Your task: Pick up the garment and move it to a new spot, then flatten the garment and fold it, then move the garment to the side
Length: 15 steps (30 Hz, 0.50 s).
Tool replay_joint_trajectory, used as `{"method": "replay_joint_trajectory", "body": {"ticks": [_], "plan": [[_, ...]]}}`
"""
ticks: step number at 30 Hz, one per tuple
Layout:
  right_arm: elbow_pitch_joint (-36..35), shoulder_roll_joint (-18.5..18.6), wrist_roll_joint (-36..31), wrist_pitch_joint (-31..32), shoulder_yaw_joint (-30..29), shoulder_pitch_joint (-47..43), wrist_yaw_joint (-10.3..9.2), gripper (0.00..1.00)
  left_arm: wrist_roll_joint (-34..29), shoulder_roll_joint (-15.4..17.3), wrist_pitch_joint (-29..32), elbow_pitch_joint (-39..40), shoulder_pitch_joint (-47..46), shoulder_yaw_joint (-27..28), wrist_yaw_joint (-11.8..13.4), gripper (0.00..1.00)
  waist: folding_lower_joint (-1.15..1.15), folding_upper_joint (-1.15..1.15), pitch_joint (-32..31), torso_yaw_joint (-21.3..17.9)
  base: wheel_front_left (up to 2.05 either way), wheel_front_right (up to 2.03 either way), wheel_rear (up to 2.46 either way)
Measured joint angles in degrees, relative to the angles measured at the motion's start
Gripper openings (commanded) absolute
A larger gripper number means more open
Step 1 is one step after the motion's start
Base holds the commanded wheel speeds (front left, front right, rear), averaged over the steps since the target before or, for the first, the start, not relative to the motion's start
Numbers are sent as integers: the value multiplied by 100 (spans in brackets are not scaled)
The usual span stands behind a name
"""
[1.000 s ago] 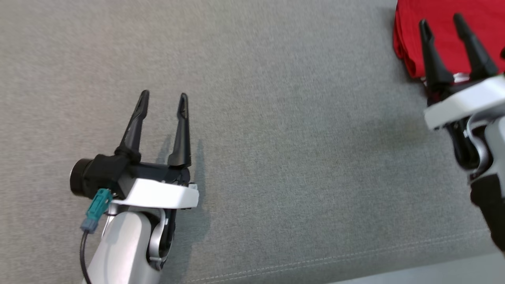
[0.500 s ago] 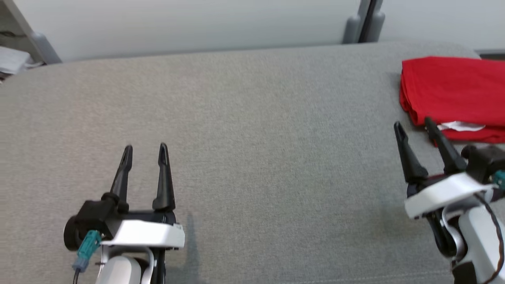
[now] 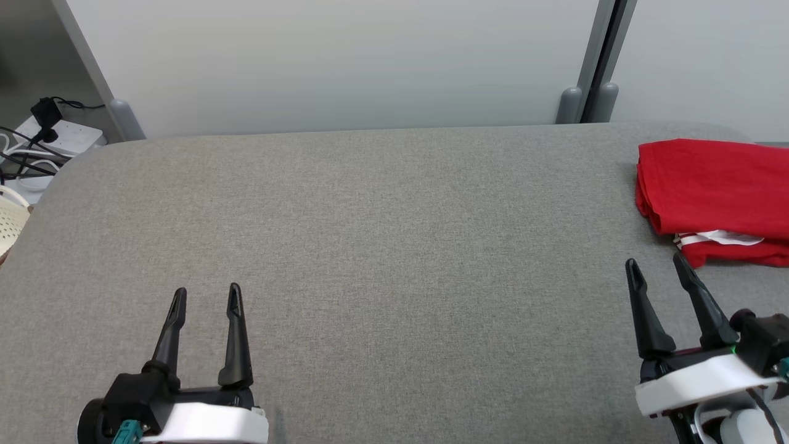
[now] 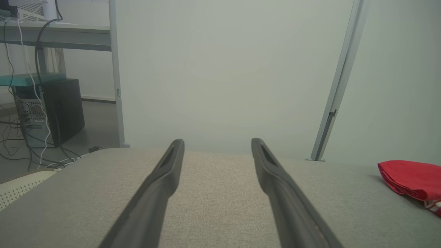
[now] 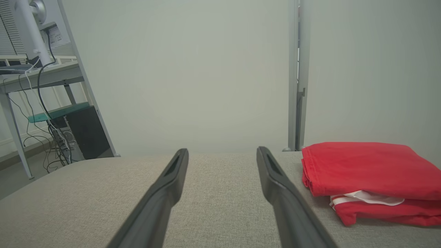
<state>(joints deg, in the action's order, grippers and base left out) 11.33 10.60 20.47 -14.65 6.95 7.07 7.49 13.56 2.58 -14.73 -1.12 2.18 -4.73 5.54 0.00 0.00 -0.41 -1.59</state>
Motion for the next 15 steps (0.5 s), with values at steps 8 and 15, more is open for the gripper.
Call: {"method": "replay_joint_trajectory", "body": {"ticks": [8,15], "plan": [[-127,-170,-199,0,-122,-571,0,100,-90,0,0,-64,328,36,-45,100,0,0,-97,9,0,0,0],[-132,-208,-199,0,-164,-713,0,100,-100,1,0,-119,354,35,-44,100,0,0,-167,8,0,0,0]]}}
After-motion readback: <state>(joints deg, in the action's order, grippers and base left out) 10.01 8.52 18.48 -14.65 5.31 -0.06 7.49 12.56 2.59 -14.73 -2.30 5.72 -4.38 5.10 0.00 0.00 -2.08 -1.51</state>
